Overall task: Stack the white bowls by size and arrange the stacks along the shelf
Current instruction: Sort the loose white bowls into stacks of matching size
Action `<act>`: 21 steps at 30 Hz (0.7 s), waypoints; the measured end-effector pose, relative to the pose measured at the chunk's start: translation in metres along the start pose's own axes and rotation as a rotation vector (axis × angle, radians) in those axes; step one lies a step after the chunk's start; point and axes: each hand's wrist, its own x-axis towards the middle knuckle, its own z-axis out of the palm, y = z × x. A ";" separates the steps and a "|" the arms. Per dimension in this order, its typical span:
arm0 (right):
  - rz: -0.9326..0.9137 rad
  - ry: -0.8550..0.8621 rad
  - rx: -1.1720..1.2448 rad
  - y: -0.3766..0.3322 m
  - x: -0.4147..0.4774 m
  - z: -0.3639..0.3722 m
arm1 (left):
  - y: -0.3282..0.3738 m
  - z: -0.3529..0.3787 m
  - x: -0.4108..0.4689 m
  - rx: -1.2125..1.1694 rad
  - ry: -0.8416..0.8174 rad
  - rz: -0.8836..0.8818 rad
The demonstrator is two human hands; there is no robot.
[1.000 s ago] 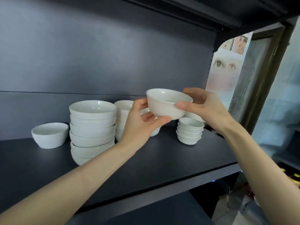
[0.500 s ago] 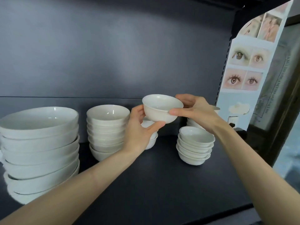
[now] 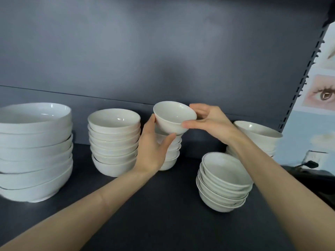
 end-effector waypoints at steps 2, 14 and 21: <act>-0.023 -0.039 0.031 0.005 0.007 -0.002 | 0.002 0.004 0.001 0.025 -0.007 -0.002; 0.013 -0.227 0.030 0.020 0.028 0.001 | -0.015 0.011 0.004 0.132 -0.008 -0.058; 0.041 -0.301 -0.001 0.034 0.039 0.005 | -0.033 0.009 0.004 0.230 -0.032 -0.113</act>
